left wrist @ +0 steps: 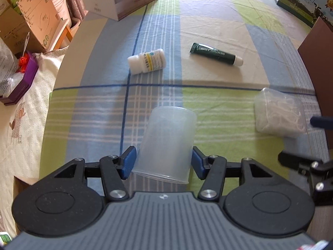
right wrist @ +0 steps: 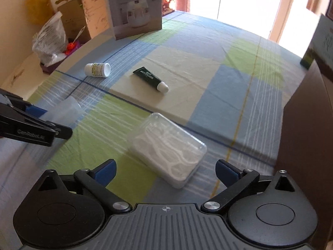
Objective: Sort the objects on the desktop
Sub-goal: 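Lift and carry the clear cup and floss-pick box with both tools into the box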
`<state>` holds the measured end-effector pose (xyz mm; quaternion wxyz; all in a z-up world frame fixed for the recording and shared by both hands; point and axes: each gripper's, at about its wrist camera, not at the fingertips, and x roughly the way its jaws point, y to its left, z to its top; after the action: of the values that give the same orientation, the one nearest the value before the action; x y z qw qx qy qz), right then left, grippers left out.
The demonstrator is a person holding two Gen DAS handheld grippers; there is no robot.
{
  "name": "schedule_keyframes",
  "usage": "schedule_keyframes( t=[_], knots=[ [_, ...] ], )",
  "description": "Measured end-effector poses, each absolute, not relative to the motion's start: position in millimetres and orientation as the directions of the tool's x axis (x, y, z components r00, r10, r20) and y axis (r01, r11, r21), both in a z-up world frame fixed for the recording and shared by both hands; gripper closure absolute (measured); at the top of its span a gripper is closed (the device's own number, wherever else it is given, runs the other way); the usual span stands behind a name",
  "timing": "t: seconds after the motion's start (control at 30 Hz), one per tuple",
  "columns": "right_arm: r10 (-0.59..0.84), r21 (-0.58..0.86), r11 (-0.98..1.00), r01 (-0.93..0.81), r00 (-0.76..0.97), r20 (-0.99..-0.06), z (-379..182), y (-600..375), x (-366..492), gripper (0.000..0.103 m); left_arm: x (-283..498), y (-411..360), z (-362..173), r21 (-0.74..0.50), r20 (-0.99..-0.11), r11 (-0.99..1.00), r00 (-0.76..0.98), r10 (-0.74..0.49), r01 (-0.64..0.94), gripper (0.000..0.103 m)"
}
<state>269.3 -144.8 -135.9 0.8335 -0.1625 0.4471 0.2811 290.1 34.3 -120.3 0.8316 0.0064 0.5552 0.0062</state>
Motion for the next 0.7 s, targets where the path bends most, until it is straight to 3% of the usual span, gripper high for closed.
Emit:
schedule_keyframes(
  t=[0.17, 0.3, 0.4, 0.5, 0.57, 0.7],
  knots=[
    [0.346, -0.128, 0.683, -0.719, 0.474, -0.810, -150.2, -134.2, 274.6, 0.005, 284.6, 37.5, -119.3, 0.018, -0.923, 1.000, 0.385, 0.026, -0.024, 0.051],
    [0.361, -0.101, 0.674, -0.732, 0.445, -0.819, -150.8, -129.5, 274.3, 0.029, 284.4, 36.7, -118.5, 0.015, -0.923, 0.999, 0.383, 0.026, -0.031, 0.051],
    [0.346, -0.042, 0.706, -0.707, 0.395, -0.851, -146.7, -127.2, 272.3, 0.041, 282.6, 36.1, -118.1, 0.013, -0.925, 0.999, 0.379, 0.024, -0.033, 0.051],
    [0.385, 0.073, 0.725, -0.685, 0.314, -0.868, -143.2, -128.0, 267.2, 0.041, 281.1, 36.2, -117.9, 0.014, -0.928, 0.999, 0.373, 0.026, -0.034, 0.051],
    [0.380, 0.067, 0.741, -0.668, 0.335, -0.862, -141.3, -125.5, 262.5, 0.040, 281.5, 36.2, -117.8, 0.011, -0.929, 0.999, 0.368, 0.023, -0.035, 0.051],
    [0.371, 0.083, 0.795, -0.601, 0.374, -0.850, -140.4, -125.4, 270.9, 0.028, 284.2, 35.8, -117.7, 0.010, -0.930, 0.999, 0.366, 0.021, -0.031, 0.051]
  ],
)
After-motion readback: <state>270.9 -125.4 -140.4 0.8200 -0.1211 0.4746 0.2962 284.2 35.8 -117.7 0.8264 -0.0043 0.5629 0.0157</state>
